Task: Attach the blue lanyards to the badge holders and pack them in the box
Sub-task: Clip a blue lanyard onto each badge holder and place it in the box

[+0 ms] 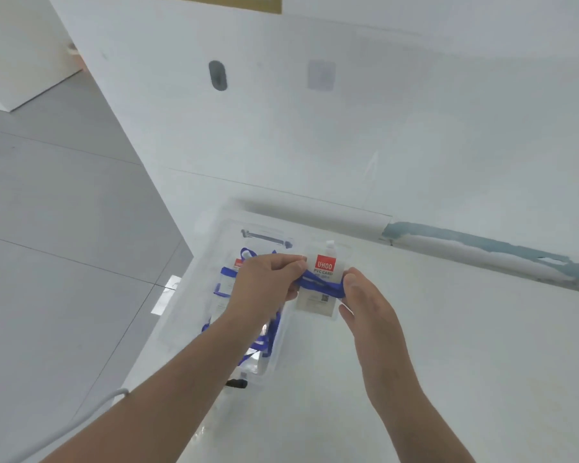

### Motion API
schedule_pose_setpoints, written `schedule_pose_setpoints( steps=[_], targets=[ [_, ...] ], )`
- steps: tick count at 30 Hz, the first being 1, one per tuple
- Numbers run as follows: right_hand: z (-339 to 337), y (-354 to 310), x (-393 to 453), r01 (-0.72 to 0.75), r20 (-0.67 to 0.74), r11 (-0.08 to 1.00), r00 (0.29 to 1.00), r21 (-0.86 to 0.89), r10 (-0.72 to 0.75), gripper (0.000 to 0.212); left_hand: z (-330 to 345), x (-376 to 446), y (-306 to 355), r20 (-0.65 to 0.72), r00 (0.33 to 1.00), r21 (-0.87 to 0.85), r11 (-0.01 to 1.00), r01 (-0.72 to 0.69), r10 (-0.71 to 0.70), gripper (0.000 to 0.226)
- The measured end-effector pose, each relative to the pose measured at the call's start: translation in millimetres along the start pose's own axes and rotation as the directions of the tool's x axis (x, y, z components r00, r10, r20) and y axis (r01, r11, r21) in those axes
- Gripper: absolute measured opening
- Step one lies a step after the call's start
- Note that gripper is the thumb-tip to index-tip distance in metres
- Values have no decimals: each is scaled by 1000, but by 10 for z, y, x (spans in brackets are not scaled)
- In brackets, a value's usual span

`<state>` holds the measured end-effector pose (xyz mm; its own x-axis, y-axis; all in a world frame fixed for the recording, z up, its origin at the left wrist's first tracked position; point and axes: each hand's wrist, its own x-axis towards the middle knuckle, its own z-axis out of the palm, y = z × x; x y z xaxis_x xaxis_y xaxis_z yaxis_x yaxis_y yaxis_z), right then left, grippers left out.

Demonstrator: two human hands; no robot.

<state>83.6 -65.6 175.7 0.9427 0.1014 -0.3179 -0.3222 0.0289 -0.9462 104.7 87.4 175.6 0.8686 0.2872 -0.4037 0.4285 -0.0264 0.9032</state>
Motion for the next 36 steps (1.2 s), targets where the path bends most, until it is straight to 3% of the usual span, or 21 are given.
schedule_pose_setpoints(
  steps=[4, 8, 16, 24, 26, 30, 36],
  targets=[
    [620, 19, 96, -95, -22, 994, 995, 51, 96, 28, -585, 239, -34, 27, 999, 28, 999, 39, -39, 10],
    [1044, 102, 182, -187, -28, 980, 981, 68, 190, 14, -929, 414, -176, 42, 992, 39, 992, 116, -118, 12],
    [1391, 243, 288, -386, -71, 920, 918, 73, 391, 22, -1139, 589, -471, 13, 977, 102, 972, 210, -212, 9],
    [1536, 264, 357, -531, -79, 846, 843, 41, 533, 28, -1039, 672, -672, -49, 979, 382, 902, 200, -196, 20],
    [1577, 314, 369, -555, -96, 831, 826, 40, 556, 28, -947, 655, -623, -39, 959, 360, 891, 276, -281, 28],
    [1641, 431, 419, -621, -136, 782, 771, 57, 622, 31, -804, 627, -669, -3, 845, 177, 832, 526, -534, 56],
    [1729, 589, 480, -690, -129, 708, 696, 150, 706, 25, -803, 659, -838, -42, 796, -43, 797, 603, -604, 61]
  ],
)
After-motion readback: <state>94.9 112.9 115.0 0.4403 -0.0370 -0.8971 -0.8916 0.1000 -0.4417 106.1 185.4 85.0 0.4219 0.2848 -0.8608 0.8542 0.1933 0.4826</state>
